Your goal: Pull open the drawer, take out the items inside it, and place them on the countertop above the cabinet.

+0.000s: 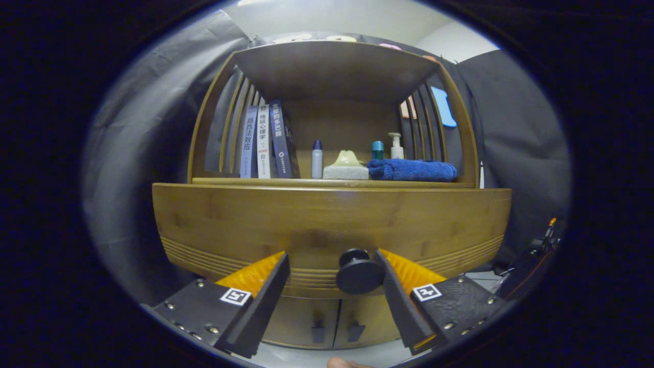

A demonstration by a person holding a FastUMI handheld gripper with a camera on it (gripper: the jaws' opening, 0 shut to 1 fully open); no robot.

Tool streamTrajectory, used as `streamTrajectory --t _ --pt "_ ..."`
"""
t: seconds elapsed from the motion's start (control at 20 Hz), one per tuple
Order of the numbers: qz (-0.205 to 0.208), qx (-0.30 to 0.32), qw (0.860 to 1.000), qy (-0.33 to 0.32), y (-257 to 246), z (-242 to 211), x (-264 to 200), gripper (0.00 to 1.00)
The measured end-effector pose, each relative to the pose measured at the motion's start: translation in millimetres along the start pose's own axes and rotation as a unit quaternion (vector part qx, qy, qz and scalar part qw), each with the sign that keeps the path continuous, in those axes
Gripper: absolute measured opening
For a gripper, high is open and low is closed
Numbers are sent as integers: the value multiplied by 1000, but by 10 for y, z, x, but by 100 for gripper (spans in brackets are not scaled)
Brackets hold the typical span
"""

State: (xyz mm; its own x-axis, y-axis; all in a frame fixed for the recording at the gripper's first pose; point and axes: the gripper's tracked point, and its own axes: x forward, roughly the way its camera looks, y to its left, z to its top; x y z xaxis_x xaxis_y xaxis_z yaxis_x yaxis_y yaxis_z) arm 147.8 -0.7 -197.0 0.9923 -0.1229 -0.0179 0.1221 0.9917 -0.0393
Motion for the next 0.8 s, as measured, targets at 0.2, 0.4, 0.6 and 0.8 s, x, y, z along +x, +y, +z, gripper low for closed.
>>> streamTrajectory --t 0.2,0.4,0.6,0.8 --pt "-1 3 1000 -7 19 1 162 99" --pt "0 6 1000 -20 33 -6 385 99" --pt "0 9 999 -31 53 -12 569 99" --pt "1 16 999 -33 63 -29 678 99"
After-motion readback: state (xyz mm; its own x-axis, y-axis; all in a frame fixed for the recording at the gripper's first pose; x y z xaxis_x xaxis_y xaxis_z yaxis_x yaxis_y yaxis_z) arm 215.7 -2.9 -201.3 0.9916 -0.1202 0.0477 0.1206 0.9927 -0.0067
